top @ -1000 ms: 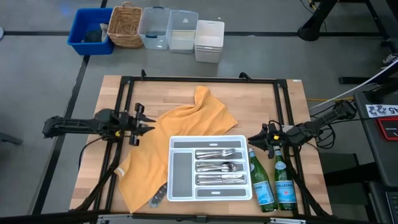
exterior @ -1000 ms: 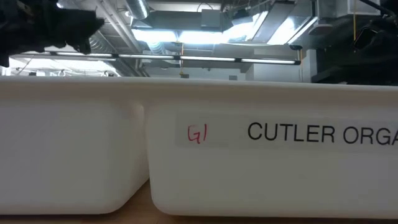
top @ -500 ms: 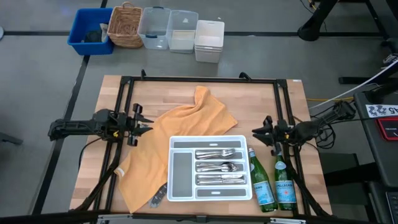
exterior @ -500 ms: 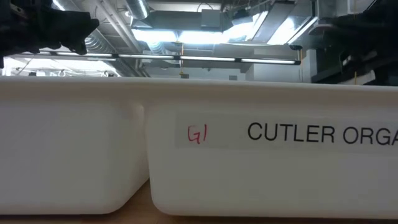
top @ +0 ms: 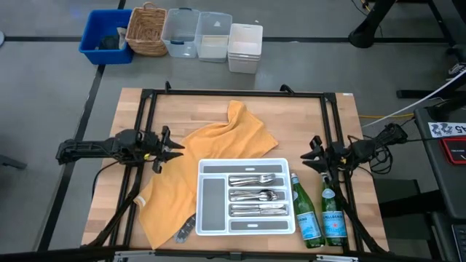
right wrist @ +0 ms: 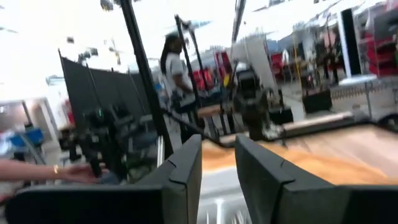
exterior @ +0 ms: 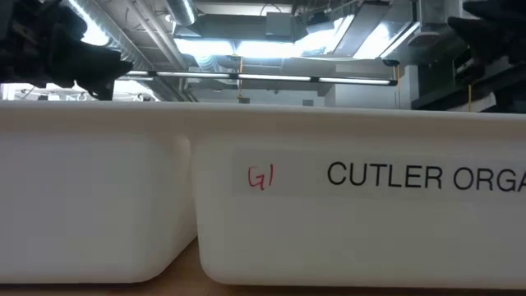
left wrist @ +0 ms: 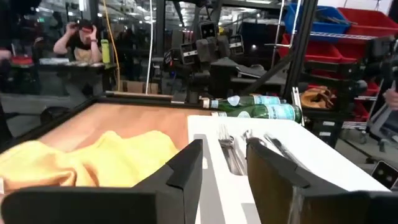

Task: Sort silverware
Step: Return to Home Position

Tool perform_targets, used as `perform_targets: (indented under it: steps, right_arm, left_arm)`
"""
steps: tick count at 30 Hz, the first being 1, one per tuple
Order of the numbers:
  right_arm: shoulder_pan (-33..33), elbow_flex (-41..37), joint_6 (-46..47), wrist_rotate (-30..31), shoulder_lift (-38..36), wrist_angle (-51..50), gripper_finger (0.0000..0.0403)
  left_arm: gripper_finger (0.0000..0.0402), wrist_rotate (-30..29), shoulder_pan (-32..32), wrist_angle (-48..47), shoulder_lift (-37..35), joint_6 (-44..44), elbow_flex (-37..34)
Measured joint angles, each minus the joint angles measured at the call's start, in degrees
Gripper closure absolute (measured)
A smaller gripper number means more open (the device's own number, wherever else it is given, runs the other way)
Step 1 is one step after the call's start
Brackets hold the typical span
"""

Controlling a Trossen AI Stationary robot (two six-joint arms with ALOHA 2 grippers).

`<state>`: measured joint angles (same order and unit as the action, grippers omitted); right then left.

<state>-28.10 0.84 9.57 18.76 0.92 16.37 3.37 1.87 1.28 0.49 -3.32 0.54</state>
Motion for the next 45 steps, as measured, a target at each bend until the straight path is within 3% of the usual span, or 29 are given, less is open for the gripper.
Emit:
perform_targets:
  steps: [11, 16, 45]
  right_arm:
    - [0.0, 0.24, 1.63, -2.35, -0.67, -13.75, 0.0303]
    - [0.0, 0.31, -4.1, -2.27, 0.06, -14.1, 0.0304]
    - [0.0, 0.24, -3.88, -1.9, 0.07, -13.19, 0.0303]
  left_arm:
    - [0.029, -0.02, 0.0, -0.12, 0.02, -1.18, 0.0]
    - [0.029, -0.02, 0.0, -0.17, 0.02, -1.19, 0.0]
    - [0.029, 0.01, 0.0, -0.28, 0.02, -1.19, 0.02]
